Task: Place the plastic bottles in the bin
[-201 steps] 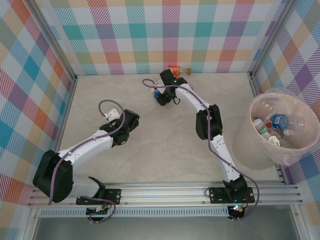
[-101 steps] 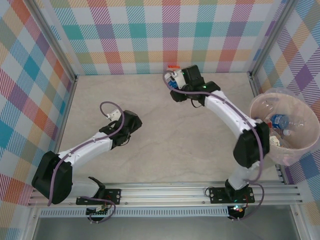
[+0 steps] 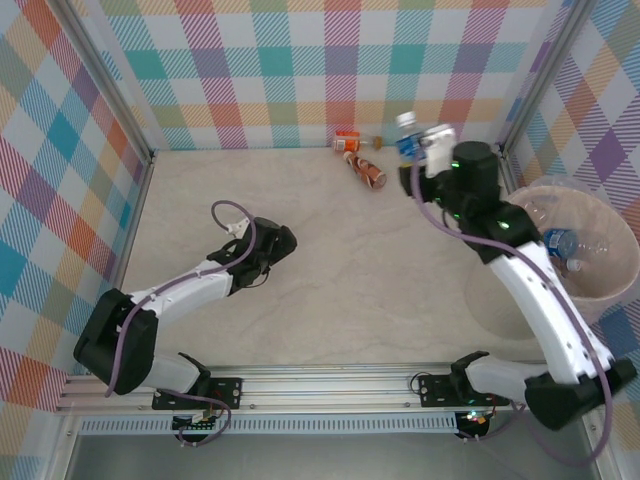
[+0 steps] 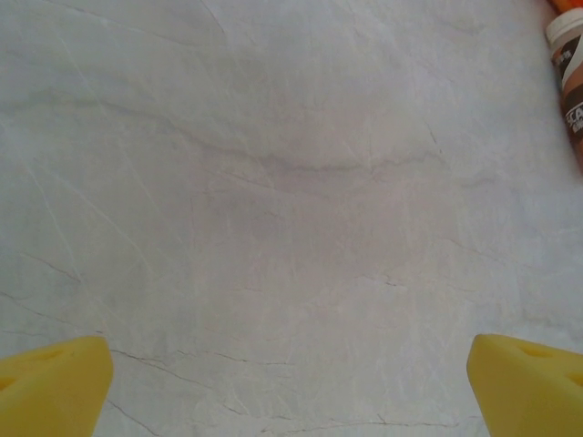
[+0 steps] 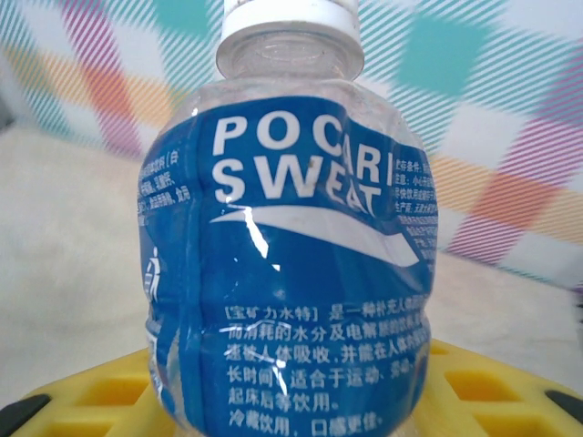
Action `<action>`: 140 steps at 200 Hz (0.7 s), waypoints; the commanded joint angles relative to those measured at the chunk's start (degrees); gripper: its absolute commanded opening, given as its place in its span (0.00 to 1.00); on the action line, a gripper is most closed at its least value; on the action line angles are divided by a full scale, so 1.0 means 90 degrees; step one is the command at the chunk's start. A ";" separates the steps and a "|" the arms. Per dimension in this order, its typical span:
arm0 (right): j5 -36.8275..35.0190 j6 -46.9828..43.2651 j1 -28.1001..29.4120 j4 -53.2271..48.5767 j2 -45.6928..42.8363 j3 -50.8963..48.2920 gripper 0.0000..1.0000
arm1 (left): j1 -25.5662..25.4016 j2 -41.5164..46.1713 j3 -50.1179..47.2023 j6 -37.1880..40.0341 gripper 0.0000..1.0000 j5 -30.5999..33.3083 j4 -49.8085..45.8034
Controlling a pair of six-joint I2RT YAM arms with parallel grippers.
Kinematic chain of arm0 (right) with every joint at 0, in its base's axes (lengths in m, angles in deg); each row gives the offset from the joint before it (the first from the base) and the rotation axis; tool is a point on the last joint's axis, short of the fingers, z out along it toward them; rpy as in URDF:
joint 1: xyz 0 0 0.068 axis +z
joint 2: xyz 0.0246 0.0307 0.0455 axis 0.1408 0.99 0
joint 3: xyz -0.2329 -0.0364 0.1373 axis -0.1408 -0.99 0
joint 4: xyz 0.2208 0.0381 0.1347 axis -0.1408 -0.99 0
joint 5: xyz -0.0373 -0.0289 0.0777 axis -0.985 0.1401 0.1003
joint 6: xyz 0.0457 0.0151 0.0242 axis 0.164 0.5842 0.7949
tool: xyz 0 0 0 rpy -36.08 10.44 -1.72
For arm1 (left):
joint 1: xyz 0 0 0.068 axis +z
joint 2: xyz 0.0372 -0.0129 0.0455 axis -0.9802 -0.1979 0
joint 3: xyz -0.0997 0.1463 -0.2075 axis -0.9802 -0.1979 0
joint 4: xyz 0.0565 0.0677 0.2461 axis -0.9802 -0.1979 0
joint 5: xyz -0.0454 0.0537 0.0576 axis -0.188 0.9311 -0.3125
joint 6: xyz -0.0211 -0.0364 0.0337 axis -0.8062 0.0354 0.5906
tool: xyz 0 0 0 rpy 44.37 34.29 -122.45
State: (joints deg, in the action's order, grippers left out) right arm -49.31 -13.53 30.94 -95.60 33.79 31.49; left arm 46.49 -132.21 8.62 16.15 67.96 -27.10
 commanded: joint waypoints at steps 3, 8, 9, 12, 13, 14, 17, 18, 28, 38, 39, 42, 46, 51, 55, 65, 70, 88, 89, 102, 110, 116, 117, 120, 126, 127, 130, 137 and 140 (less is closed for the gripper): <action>-0.0260 0.0364 -0.0641 -0.0331 -0.0657 0.0009 0.39 | 0.0033 -0.0267 0.0397 0.0150 1.00 -0.0340 0.0246; -0.0351 0.0388 -0.0799 -0.0440 -0.0755 0.0053 0.39 | 0.0032 -0.0313 0.0446 0.0159 1.00 -0.0391 0.0267; -0.0384 0.0397 -0.0829 -0.0465 -0.0768 0.0063 0.39 | 0.0031 -0.0330 0.0454 0.0154 1.00 -0.0399 0.0267; -0.0454 0.0412 -0.0941 -0.0564 -0.0815 0.0102 0.39 | 0.0023 -0.0363 0.0491 0.0159 1.00 -0.0439 0.0279; -0.0484 0.0418 -0.0973 -0.0605 -0.0827 0.0117 0.39 | 0.0022 -0.0374 0.0501 0.0164 1.00 -0.0442 0.0283; -0.0509 0.0427 -0.1019 -0.0640 -0.0843 0.0129 0.39 | 0.0022 -0.0385 0.0511 0.0171 1.00 -0.0454 0.0285; -0.0574 0.0441 -0.1121 -0.0737 -0.0878 0.0176 0.39 | 0.0013 -0.0401 0.0538 0.0172 1.00 -0.0485 0.0286; -0.0593 0.0443 -0.1171 -0.0775 -0.0888 0.0193 0.39 | 0.0012 -0.0413 0.0544 0.0170 1.00 -0.0490 0.0286; -0.0787 0.0474 -0.1587 -0.1117 -0.0987 0.0354 0.40 | -0.0016 -0.0483 0.0630 0.0186 1.00 -0.0523 0.0280; -0.1059 0.0479 -0.1977 -0.1429 -0.1068 0.0488 0.40 | -0.0054 -0.0527 0.0694 0.0209 1.00 -0.0538 0.0278; -0.1089 0.0476 -0.2019 -0.1458 -0.1071 0.0495 0.40 | -0.0060 -0.0534 0.0696 0.0209 1.00 -0.0541 0.0278; -0.1179 0.0469 -0.2118 -0.1552 -0.1083 0.0528 0.40 | -0.0066 -0.0542 0.0719 0.0218 1.00 -0.0534 0.0275; -0.1356 0.0452 -0.2254 -0.1645 -0.1104 0.0564 0.41 | -0.0075 -0.0551 0.0734 0.0218 1.00 -0.0534 0.0274; -0.1534 0.0416 -0.2396 -0.1753 -0.1117 0.0594 0.41 | -0.0085 -0.0565 0.0755 0.0227 1.00 -0.0525 0.0263; -0.1662 0.0379 -0.2508 -0.1823 -0.1128 0.0600 0.41 | -0.0092 -0.0575 0.0777 0.0228 1.00 -0.0532 0.0250; -0.1894 0.0331 -0.2775 -0.1974 -0.1126 0.0594 0.41 | -0.0104 -0.0607 0.0817 0.0236 1.00 -0.0532 0.0243; -0.2004 0.0328 -0.2902 -0.2030 -0.1128 0.0584 0.41 | -0.0106 -0.0617 0.0839 0.0237 1.00 -0.0538 0.0228; -0.2645 0.0253 -0.3255 -0.2004 -0.1142 0.0418 0.40 | -0.0106 -0.0673 0.0946 0.0266 1.00 -0.0603 0.0154; -0.2683 0.0247 -0.3263 -0.1994 -0.1147 0.0407 0.40 | -0.0106 -0.0681 0.0948 0.0267 1.00 -0.0608 0.0152; -0.3081 0.0143 -0.3451 -0.1803 -0.1188 0.0235 0.40 | -0.0104 -0.0708 0.1040 0.0329 1.00 -0.0667 0.0077; -0.3349 0.0066 -0.3534 -0.1698 -0.1223 0.0157 0.40 | -0.0104 -0.0725 0.1084 0.0337 1.00 -0.0678 0.0017; -0.3522 0.0054 -0.3594 -0.1600 -0.1243 0.0079 0.40 | -0.0106 -0.0722 0.1127 0.0350 1.00 -0.0675 -0.0028; -0.3546 0.0054 -0.3608 -0.1587 -0.1251 0.0071 0.40 | -0.0106 -0.0725 0.1137 0.0357 1.00 -0.0678 -0.0036; -0.3635 -0.0107 -0.3643 -0.1527 -0.1261 0.0027 0.41 | -0.0106 -0.0720 0.1151 0.0356 1.00 -0.0680 -0.0061; -0.3774 -0.0246 -0.3735 -0.1404 -0.1308 -0.0078 0.41 | -0.0101 -0.0719 0.1190 0.0379 1.00 -0.0688 -0.0095; -0.3794 -0.0262 -0.3752 -0.1377 -0.1313 -0.0090 0.41 | -0.0103 -0.0723 0.1202 0.0382 1.00 -0.0689 -0.0099; -0.3841 -0.0304 -0.3812 -0.1311 -0.1325 -0.0144 0.41 | -0.0105 -0.0719 0.1229 0.0398 1.00 -0.0690 -0.0124; -0.3898 -0.0386 -0.3975 -0.1164 -0.1385 -0.0269 0.41 | -0.0106 -0.0726 0.1275 0.0421 1.00 -0.0703 -0.0182; -0.3902 -0.0401 -0.4060 -0.1119 -0.1397 -0.0310 0.41 | -0.0106 -0.0732 0.1306 0.0425 1.00 -0.0700 -0.0211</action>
State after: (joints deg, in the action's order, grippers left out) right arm -77.05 -13.24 -2.19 -110.75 22.90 31.27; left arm 45.98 -138.57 17.60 18.35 62.43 -26.32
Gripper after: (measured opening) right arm 0.500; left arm 0.997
